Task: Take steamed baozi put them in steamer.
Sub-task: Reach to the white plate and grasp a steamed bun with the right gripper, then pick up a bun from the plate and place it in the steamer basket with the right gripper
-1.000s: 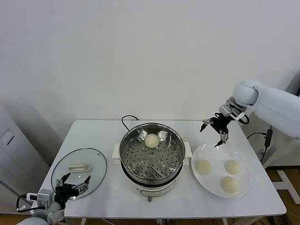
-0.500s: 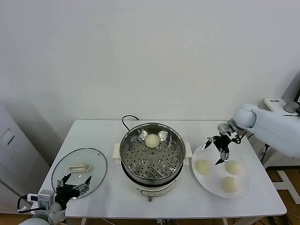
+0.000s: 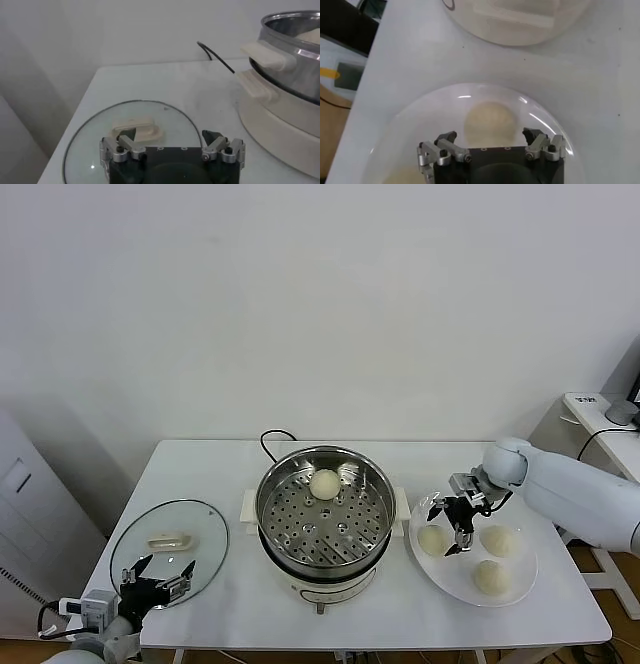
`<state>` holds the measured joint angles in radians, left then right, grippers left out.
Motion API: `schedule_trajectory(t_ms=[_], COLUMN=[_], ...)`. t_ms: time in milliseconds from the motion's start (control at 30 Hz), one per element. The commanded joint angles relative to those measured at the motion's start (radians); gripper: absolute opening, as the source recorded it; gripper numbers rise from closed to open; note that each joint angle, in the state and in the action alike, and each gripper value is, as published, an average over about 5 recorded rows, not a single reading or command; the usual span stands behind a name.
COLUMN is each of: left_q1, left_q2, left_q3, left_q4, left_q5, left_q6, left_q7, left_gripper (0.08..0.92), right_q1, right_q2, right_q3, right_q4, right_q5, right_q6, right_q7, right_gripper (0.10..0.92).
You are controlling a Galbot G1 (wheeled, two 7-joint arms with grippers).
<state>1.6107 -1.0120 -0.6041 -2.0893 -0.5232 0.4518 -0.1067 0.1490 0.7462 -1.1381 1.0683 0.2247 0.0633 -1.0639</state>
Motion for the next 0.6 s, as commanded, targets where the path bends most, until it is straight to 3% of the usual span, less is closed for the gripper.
schedule_trajectory(t_ms=[33, 333, 600], left_q1=[0.001, -0.001, -0.002], left_q2=[0.000, -0.005, -0.011], left_q3=[-0.001, -0.002, -0.002], left_q4=[-0.001, -0.007, -0.016], left_q5=[0.000, 0.000, 0.004], left_q6=[0.000, 0.007, 0.019], left_q7=[0.000, -0.004, -0.011], left_gripper=[0.823, 0.823, 0.823], right_q1=[-0.052, -0.019, 0.191], right_q2=[0.013, -0.020, -0.116], right_q3=[0.044, 0.025, -0.114], right_q4=[-0.017, 0.008, 0.113], right_q5=[-0.016, -0.021, 0.107], right_q6=[-0.014, -0.026, -0.064], right_q7=[0.015, 0.001, -0.031], right_gripper=[0.669, 0.435, 0.416])
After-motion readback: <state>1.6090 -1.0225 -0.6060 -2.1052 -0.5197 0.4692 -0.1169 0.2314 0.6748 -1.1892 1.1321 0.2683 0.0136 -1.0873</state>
